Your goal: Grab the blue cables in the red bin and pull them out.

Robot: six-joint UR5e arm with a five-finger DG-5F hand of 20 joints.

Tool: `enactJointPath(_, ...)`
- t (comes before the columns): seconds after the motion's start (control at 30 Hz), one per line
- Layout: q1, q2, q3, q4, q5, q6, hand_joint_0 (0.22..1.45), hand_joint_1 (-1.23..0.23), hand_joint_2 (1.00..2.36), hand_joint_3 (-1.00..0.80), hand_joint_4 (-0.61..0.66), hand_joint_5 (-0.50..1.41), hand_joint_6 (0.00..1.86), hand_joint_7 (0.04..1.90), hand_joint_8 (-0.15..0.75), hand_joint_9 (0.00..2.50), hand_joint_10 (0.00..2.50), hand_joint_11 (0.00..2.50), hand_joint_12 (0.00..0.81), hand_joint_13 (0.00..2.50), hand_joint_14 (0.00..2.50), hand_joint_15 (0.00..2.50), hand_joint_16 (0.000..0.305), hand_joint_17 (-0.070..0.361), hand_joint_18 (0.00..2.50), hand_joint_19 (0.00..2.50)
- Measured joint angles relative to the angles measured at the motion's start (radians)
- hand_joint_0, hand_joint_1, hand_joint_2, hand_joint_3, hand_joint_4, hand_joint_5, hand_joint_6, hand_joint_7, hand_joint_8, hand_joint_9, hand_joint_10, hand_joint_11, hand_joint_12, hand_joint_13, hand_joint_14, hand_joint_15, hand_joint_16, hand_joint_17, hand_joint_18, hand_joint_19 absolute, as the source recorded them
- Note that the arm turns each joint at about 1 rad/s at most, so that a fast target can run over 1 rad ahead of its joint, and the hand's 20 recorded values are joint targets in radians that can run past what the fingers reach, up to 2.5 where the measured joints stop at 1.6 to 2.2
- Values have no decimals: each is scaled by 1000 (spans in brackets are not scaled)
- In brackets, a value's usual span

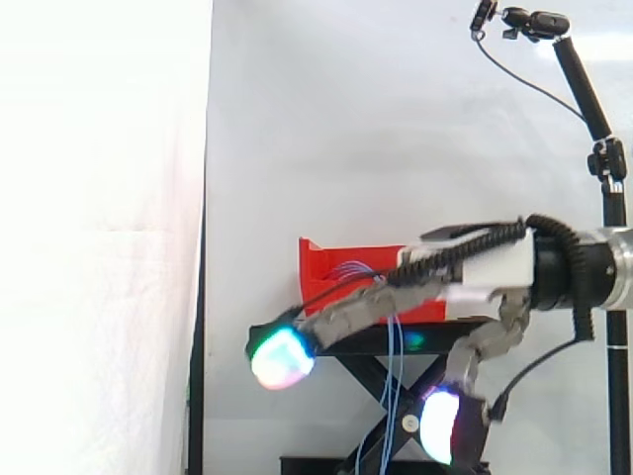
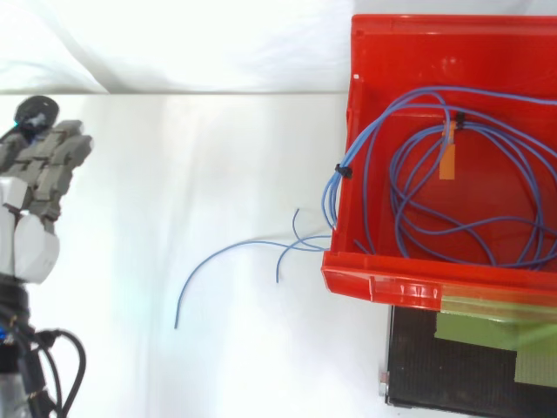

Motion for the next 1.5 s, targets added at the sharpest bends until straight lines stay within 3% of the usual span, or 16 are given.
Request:
enactJointPath(0.13,-11,-62,97,-109,-80,-108,782,-766,1000,-1000,157,284,7,187,234,478,5,141,306,334,9,245,43,96,249,431)
enactJointPath(0.23,-14,-76,130,-189,-114,-145,783,-766,1000,-1000,157,283,7,189,234,478,5,148,307,333,8,237,43,96,249,429)
enactJointPath(0.33,-16,-79,145,-269,-128,-152,782,-766,1000,-1000,158,284,7,189,236,478,5,140,307,333,10,237,43,96,248,432)
enactJointPath(0.53,-28,-79,192,-430,-140,-164,782,-765,1000,-1000,157,284,7,192,236,479,5,140,308,334,9,245,43,96,248,432)
enactJointPath(0.7,-48,-79,240,-530,-142,-230,783,-765,1000,-1000,156,285,7,190,237,479,4,133,307,336,9,241,43,96,249,433)
enactJointPath(0.83,-62,-78,286,-574,-140,-296,782,-765,1000,-1000,155,286,7,191,237,477,5,140,307,335,9,241,43,96,248,432)
enactJointPath(1.03,-69,-78,366,-646,-125,-360,783,-765,1000,-1000,155,287,7,187,237,478,5,140,306,334,9,241,43,96,250,432)
enactJointPath(1.2,-72,-77,399,-706,-121,-378,784,-767,1000,-1000,161,305,7,197,239,494,5,144,306,337,9,242,43,96,254,429)
enactJointPath(1.37,-69,-77,410,-754,-122,-400,790,-772,1000,-1000,217,470,11,341,242,546,8,210,304,358,9,253,43,96,272,437)
enactJointPath(1.5,-69,-77,433,-774,-124,-448,789,-781,1000,-1000,226,480,12,396,243,561,12,261,305,363,11,266,43,96,287,444)
